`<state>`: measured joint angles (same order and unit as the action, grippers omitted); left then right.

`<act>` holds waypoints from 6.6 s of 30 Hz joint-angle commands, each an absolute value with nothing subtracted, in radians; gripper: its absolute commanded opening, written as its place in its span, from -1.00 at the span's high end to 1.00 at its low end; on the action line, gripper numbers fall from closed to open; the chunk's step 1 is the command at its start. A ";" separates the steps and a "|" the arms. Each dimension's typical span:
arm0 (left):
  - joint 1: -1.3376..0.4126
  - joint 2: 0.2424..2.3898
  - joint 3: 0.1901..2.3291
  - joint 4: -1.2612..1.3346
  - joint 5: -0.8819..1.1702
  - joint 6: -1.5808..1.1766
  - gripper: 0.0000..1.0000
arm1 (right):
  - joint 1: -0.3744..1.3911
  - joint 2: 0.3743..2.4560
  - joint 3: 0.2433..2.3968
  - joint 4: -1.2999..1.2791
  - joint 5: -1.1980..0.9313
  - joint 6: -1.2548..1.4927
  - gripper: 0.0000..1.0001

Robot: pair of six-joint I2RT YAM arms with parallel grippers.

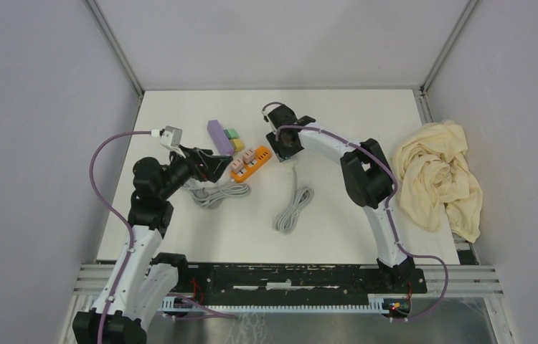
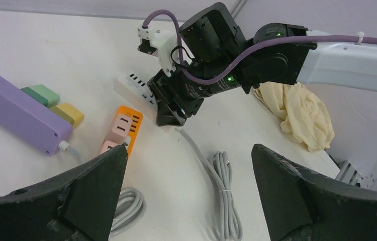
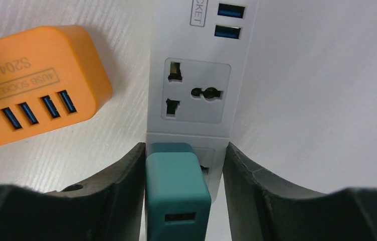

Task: Pull the plug off the socket

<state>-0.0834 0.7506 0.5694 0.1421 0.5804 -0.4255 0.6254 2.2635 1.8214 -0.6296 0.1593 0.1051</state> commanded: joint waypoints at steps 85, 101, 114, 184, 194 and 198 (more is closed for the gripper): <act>-0.699 1.566 0.628 0.720 0.780 -0.780 0.36 | 0.466 1.413 1.085 -0.810 -0.728 -1.403 0.68; -0.698 1.674 0.680 0.773 0.926 -0.811 0.91 | 0.473 1.391 1.047 -0.801 -0.707 -1.469 0.60; -0.659 1.677 0.625 0.867 0.865 -0.850 0.94 | 0.474 1.367 1.018 -0.714 -0.672 -1.359 -0.72; -1.051 1.639 0.348 1.328 -0.622 -0.450 0.94 | 0.369 1.683 0.920 0.061 -0.684 0.885 -0.54; -1.058 1.646 0.352 1.324 -0.645 -0.427 0.94 | 0.364 1.680 0.928 0.056 -0.712 0.897 -0.26; -1.058 1.646 0.350 1.325 -0.645 -0.423 0.94 | 0.364 1.683 0.922 0.070 -0.719 0.912 -0.22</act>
